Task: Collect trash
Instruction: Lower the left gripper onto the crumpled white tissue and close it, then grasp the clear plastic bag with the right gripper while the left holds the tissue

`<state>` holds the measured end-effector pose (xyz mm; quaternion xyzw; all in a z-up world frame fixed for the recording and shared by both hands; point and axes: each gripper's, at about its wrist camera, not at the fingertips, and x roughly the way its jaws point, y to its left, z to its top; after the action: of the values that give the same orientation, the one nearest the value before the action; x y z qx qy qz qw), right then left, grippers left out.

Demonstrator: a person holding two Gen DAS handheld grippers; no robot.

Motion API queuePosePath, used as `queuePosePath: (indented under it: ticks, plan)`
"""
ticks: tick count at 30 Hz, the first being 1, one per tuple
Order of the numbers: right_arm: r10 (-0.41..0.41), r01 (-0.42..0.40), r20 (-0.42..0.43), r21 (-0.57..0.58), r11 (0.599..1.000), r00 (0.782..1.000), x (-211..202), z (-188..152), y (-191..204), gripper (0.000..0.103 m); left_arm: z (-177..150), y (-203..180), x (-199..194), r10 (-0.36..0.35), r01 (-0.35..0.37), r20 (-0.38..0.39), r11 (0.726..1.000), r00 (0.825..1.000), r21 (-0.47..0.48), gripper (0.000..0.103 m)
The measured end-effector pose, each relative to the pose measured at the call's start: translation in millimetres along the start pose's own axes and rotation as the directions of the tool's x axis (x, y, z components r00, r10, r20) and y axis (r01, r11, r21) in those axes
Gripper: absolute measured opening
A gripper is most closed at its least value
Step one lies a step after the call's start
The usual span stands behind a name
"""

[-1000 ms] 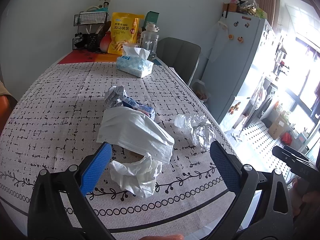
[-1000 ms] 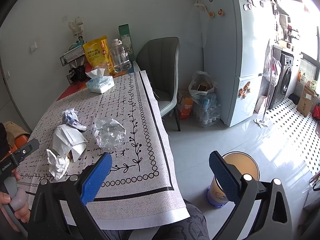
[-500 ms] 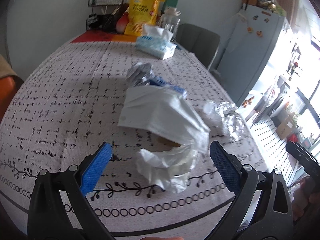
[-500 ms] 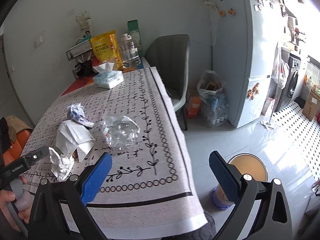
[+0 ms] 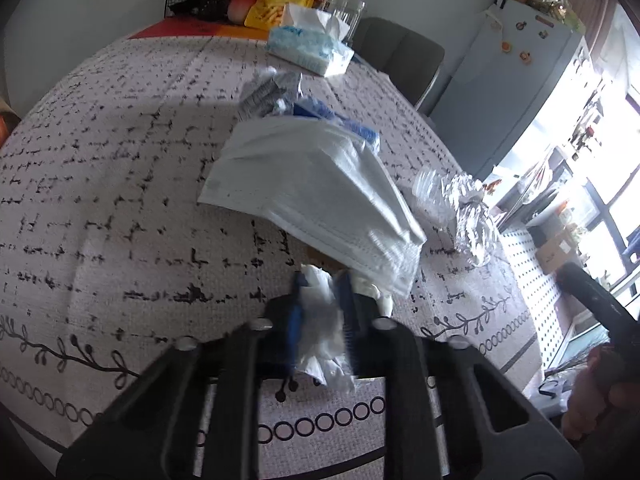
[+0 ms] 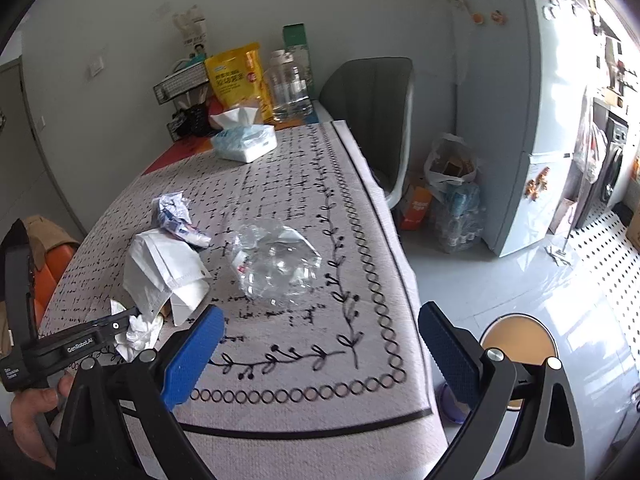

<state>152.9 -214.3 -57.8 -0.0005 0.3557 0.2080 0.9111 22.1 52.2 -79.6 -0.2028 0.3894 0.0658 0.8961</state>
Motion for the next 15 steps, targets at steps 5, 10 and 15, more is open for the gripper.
queuePosePath:
  ticks: [5, 10, 15]
  plan:
    - [0.018, -0.019, -0.020, -0.029, 0.999, 1.000, 19, 9, 15, 0.095, 6, 12, -26, 0.007, -0.007, 0.071, 1.000, 0.997, -0.013, 0.012]
    - [0.032, -0.035, -0.039, -0.070, 0.997, 0.999, 44, 19, 34, 0.095, 13, 32, -50, 0.040, -0.034, 0.131, 0.998, 0.991, -0.048, 0.012]
    - [0.026, -0.032, -0.063, -0.098, 0.995, 0.998, 68, 29, 48, 0.095, 17, 53, -63, 0.080, -0.067, 0.159, 0.994, 0.984, -0.084, 0.012]
